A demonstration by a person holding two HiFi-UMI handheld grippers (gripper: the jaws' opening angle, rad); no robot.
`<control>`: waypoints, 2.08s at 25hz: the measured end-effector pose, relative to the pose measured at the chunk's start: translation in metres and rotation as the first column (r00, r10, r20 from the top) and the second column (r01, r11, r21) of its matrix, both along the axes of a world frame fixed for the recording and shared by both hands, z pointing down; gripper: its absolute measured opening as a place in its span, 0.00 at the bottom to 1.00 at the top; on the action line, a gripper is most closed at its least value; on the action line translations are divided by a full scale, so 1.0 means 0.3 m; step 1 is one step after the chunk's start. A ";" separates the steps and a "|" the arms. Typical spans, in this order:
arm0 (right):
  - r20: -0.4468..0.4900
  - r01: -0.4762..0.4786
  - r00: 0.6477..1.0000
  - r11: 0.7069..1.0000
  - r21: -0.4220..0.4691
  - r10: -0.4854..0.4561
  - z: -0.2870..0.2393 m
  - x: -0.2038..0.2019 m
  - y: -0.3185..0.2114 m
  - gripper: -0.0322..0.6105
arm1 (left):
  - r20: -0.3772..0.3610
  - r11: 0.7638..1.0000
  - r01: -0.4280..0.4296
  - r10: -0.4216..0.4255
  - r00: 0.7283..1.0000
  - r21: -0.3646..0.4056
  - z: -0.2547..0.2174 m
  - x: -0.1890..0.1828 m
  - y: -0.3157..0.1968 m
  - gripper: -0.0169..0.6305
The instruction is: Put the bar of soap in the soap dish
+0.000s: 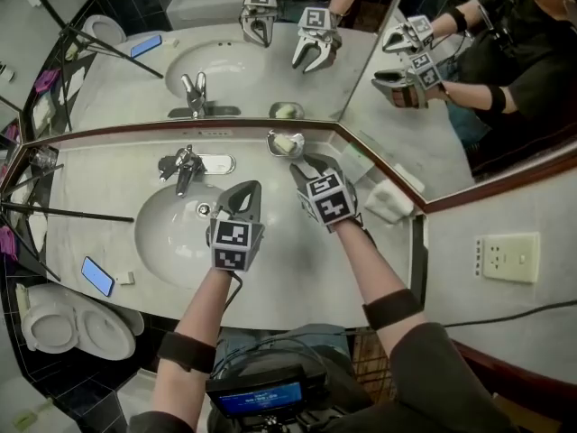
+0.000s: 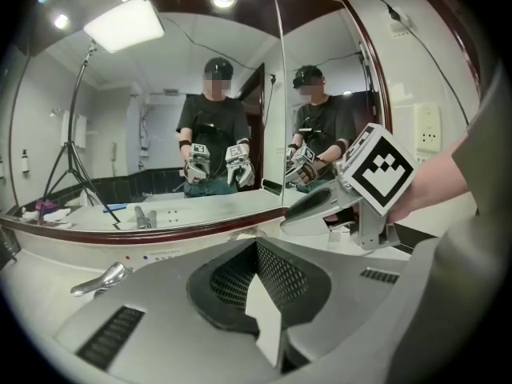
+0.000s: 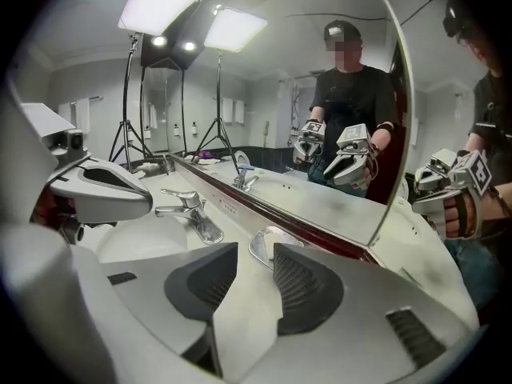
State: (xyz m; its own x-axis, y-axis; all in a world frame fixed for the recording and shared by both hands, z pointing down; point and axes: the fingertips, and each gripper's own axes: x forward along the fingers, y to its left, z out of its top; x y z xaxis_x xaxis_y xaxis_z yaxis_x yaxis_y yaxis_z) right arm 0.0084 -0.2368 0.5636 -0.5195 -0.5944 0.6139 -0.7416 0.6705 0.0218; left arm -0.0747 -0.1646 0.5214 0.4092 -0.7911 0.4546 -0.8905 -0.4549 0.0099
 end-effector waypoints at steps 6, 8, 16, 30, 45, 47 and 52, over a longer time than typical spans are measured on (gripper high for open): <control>-0.170 0.087 0.981 0.995 -0.043 -0.093 0.104 -0.075 -0.140 0.39 | 0.019 1.000 0.003 -0.002 1.000 -0.018 0.050 -0.004 -0.027 0.03; -0.214 0.107 0.969 0.992 -0.071 -0.120 0.154 -0.089 -0.182 0.39 | 0.016 1.000 0.006 -0.006 1.000 -0.022 0.063 -0.007 -0.035 0.03; -0.251 0.097 0.957 0.976 -0.193 -0.145 0.295 -0.107 -0.255 0.39 | 0.001 0.999 0.023 -0.023 1.000 -0.044 0.099 -0.024 -0.045 0.03; -0.180 0.112 0.973 0.978 -0.177 -0.144 0.287 -0.108 -0.242 0.28 | -0.016 0.996 0.039 -0.040 0.999 -0.077 0.135 -0.036 -0.050 0.03; 0.232 0.031 0.972 0.998 0.056 -0.043 -0.089 -0.030 -0.005 0.28 | -0.048 1.000 0.025 -0.025 0.999 -0.012 0.047 -0.054 -0.008 0.03; 0.263 0.017 0.964 0.997 0.079 -0.037 -0.132 0.003 0.064 0.28 | -0.057 1.000 0.024 -0.023 0.998 0.016 0.017 -0.052 0.006 0.03; 0.315 -0.039 0.949 0.995 0.096 0.007 -0.178 0.093 0.217 0.28 | -0.063 0.999 -0.006 0.009 0.998 0.051 -0.024 -0.039 0.060 0.03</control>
